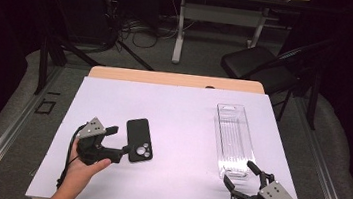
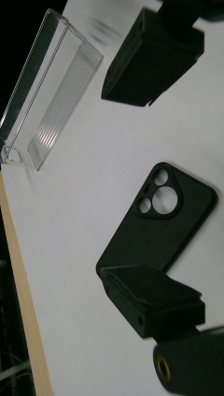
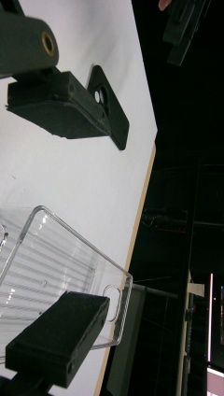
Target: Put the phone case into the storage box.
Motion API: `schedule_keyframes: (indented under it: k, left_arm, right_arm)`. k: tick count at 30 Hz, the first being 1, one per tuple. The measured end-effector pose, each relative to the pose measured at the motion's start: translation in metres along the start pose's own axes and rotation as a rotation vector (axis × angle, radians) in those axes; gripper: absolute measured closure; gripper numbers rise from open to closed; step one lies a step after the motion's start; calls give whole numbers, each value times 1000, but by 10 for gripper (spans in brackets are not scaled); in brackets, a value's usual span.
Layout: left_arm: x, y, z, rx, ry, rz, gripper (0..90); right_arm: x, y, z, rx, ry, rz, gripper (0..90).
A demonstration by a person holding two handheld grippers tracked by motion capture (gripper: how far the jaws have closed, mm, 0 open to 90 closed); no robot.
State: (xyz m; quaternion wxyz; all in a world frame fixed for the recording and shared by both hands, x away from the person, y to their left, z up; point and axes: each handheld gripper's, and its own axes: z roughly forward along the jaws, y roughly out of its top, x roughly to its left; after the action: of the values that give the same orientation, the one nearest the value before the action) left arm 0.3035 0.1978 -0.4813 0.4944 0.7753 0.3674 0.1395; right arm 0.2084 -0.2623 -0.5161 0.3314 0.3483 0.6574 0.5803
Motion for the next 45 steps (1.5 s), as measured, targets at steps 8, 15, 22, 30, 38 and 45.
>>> schedule_keyframes:
  k: [8, 15, 22, 30, 38, 45]
  left_arm:
    - [1, 14, 16, 30, 30, -40, 297]
    - [0, 26, 27, 62, 41, -35, 436]
    - [-5, 37, 38, 95, 58, -6, 505]
    - [-4, 39, 52, 138, 50, -48, 556]
    - [-5, 35, 68, 180, 55, -54, 633]
    - [-8, 30, 89, 246, 34, -44, 783]
  right_arm:
    - [0, 0, 1, 5, 3, -6, 145]
    - [-1, -1, 1, 3, -1, 5, 145]
    - [-1, -1, 1, 7, -1, 0, 145]
    - [-2, -2, 1, 7, -4, 2, 145]
    - [-2, -2, 1, 12, 0, 2, 145]
    - [-2, -2, 1, 13, 2, 1, 145]
